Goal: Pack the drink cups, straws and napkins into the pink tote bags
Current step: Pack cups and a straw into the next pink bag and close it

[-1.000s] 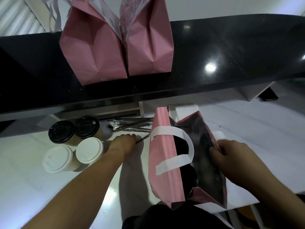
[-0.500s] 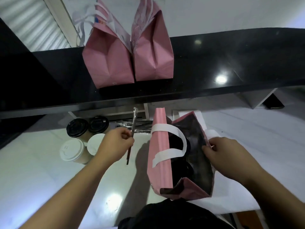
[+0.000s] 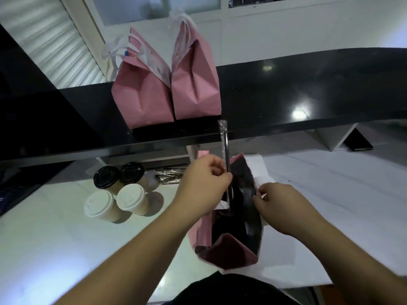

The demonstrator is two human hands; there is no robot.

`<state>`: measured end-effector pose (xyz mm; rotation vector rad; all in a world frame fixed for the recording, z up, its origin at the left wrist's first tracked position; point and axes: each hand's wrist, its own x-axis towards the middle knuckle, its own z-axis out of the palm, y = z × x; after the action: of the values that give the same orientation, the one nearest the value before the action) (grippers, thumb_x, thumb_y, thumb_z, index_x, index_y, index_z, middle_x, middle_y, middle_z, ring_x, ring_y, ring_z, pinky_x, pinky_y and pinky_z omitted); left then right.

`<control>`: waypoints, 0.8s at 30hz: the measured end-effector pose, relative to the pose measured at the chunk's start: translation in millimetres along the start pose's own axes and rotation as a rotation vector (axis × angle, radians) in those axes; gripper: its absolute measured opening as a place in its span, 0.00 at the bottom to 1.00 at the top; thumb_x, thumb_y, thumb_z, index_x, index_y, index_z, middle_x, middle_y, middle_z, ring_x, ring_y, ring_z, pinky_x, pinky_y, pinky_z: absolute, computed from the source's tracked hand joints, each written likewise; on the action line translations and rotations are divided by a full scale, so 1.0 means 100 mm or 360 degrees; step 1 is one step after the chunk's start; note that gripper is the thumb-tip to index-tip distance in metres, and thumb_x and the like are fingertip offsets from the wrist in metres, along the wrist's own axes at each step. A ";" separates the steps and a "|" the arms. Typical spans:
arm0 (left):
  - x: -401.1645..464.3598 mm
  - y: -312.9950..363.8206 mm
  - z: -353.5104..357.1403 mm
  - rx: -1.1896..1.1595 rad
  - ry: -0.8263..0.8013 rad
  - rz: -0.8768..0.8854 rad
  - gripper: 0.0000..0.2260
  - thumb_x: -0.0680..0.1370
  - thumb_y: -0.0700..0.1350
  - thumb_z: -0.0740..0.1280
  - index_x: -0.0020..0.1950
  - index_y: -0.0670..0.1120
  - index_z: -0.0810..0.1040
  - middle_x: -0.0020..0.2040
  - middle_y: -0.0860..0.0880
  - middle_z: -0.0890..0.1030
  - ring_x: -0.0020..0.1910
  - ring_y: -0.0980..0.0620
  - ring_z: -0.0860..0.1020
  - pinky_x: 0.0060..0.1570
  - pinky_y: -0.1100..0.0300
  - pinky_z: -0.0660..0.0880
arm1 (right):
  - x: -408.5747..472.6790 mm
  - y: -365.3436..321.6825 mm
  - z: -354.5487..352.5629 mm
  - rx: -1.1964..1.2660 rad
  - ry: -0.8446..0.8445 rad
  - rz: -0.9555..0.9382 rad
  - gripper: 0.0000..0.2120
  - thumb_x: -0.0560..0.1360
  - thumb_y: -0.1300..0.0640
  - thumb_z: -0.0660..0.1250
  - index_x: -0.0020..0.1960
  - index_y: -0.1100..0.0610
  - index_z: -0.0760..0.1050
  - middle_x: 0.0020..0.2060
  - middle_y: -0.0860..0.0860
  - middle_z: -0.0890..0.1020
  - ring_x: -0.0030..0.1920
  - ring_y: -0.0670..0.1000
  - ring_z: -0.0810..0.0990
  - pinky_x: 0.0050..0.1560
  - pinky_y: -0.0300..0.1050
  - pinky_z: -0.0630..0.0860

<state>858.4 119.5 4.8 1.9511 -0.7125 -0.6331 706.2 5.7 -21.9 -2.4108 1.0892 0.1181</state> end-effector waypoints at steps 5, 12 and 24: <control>0.08 -0.08 0.38 0.0305 -0.0223 -0.0177 0.03 0.73 0.44 0.73 0.43 0.50 0.81 0.38 0.51 0.86 0.40 0.47 0.87 0.47 0.45 0.85 | -0.02 0.07 -0.01 0.0020 0.0042 -0.0027 0.15 0.80 0.46 0.59 0.41 0.54 0.76 0.37 0.50 0.84 0.37 0.54 0.81 0.39 0.51 0.80; 0.13 -0.14 0.59 0.0788 -0.0497 -0.0268 0.05 0.76 0.40 0.71 0.42 0.45 0.86 0.39 0.45 0.87 0.41 0.44 0.87 0.46 0.45 0.85 | 0.01 0.12 0.01 0.0002 0.0040 -0.0034 0.15 0.79 0.48 0.59 0.42 0.55 0.77 0.36 0.51 0.83 0.36 0.54 0.80 0.37 0.50 0.80; -0.32 -0.11 0.15 0.1285 -0.0231 0.0214 0.16 0.78 0.45 0.68 0.65 0.57 0.81 0.56 0.56 0.85 0.55 0.52 0.82 0.52 0.57 0.80 | 0.07 0.14 0.01 0.0011 0.0086 -0.0125 0.12 0.79 0.46 0.60 0.54 0.53 0.75 0.38 0.49 0.85 0.35 0.52 0.82 0.37 0.52 0.82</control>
<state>828.2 137.5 -6.6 2.5637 -1.3258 -0.4340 700.7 -7.1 -30.3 -2.4598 1.0149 0.0230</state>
